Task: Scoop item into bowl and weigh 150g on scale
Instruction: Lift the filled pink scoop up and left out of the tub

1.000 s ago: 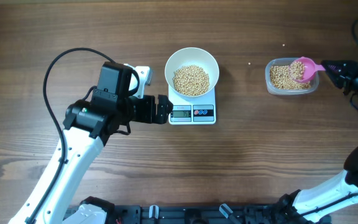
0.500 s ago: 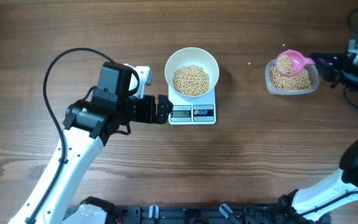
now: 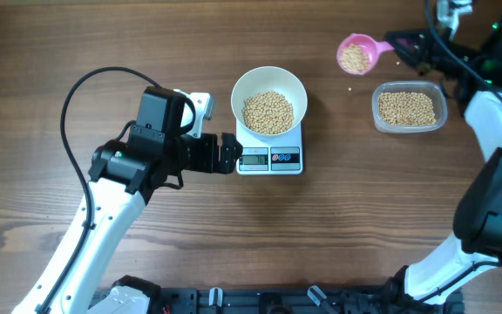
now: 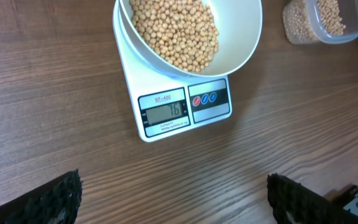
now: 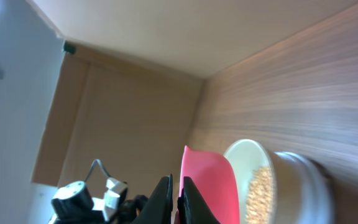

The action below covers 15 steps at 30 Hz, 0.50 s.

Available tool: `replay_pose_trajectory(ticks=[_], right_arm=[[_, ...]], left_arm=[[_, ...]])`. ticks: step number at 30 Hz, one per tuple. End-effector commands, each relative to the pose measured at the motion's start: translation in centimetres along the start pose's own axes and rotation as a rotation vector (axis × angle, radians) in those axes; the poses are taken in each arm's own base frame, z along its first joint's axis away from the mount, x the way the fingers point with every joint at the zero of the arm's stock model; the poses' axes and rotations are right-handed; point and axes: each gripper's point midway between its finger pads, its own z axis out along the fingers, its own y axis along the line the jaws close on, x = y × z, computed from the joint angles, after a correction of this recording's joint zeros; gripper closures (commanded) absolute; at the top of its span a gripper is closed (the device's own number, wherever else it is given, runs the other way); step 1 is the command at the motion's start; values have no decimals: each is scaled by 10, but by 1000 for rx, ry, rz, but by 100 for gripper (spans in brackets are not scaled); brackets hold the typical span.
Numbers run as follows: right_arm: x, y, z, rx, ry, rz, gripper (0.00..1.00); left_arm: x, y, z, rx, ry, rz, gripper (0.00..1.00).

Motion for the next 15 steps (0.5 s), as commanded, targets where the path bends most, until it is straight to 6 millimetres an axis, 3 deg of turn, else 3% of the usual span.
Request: replay_pose_trajectory(ticks=[1, 6, 15], right_arm=[[7, 11, 29, -20, 41, 161, 96], [22, 17, 57, -28, 85, 157, 96], [45, 26, 101, -57, 125, -232, 96]], left_arm=[[3, -2, 3, 12, 11, 17, 0], [3, -2, 3, 12, 11, 17, 0], [3, -2, 3, 12, 11, 17, 0]])
